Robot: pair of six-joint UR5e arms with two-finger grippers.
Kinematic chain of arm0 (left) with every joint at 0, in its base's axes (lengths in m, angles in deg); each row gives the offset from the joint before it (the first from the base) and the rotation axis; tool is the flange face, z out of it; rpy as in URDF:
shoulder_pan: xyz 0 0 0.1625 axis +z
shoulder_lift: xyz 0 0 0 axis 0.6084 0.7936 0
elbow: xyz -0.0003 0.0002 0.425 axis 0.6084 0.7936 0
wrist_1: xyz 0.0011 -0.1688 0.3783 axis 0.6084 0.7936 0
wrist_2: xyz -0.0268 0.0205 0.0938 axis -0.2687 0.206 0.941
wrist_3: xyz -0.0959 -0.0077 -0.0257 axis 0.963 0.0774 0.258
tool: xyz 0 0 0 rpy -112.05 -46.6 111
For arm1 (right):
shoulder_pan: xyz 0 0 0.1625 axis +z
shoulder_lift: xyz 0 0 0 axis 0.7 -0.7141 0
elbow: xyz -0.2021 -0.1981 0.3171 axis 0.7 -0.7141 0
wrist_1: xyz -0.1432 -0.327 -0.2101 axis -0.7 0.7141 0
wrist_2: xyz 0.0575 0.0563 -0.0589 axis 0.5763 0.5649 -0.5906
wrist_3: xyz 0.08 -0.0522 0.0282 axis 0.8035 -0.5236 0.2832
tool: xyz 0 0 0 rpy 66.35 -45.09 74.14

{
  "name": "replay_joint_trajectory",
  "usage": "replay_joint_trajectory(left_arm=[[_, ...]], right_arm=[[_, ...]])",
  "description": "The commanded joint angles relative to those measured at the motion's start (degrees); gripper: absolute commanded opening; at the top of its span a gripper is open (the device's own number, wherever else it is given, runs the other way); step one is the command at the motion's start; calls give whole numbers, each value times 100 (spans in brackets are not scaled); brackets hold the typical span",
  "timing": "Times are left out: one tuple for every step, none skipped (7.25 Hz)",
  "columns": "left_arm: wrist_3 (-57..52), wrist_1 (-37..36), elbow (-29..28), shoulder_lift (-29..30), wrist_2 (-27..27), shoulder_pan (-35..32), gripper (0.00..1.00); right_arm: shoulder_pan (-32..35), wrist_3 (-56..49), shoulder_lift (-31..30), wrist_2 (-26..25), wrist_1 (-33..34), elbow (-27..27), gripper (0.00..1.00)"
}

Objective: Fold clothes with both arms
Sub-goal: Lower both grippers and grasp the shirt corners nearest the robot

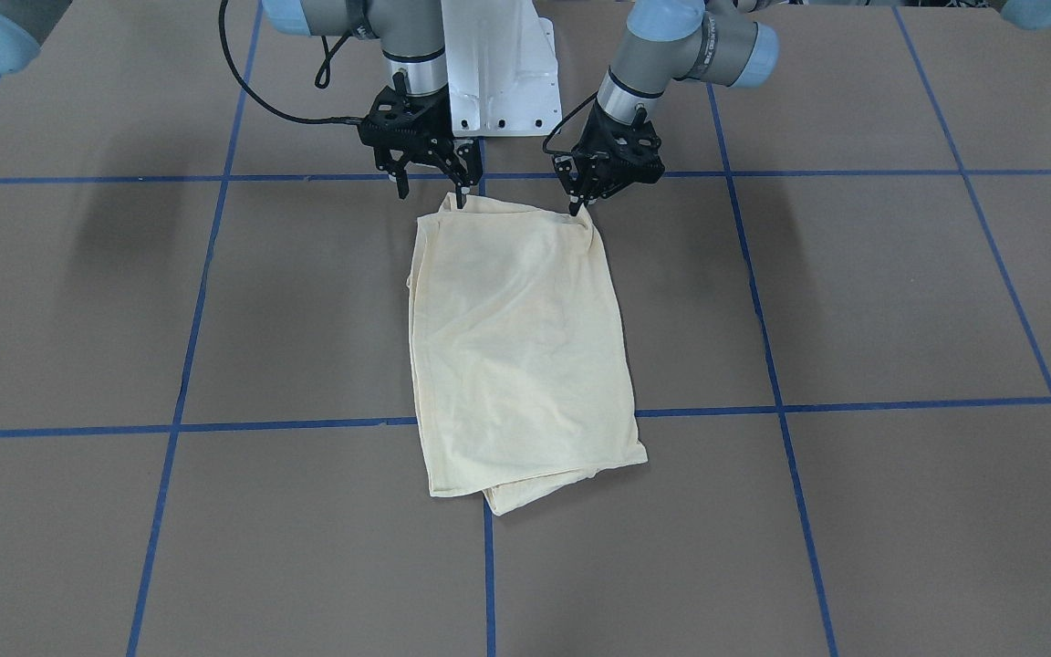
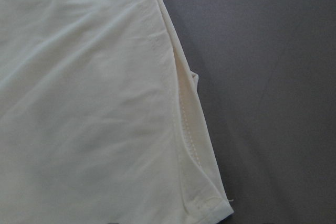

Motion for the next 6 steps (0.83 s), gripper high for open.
replay_joint_trajectory(left_arm=[[0, 0, 1, 19, 31, 0, 0], [0, 0, 1, 2, 31, 0, 0], [0, 0, 1, 2, 31, 0, 0], [0, 0, 1, -7, 40, 0, 0], [0, 0, 1, 2, 40, 0, 0], [0, 0, 1, 2, 40, 0, 0]], right_arm=[[0, -38, 167, 108, 29, -168, 87], [44, -125, 184, 336, 81, -168, 87], [79, -178, 185, 381, 82, -185, 85], [123, -170, 193, 382, 73, -185, 81], [123, -127, 193, 373, 73, -203, 81], [123, -91, 306, 373, 38, -377, 80]])
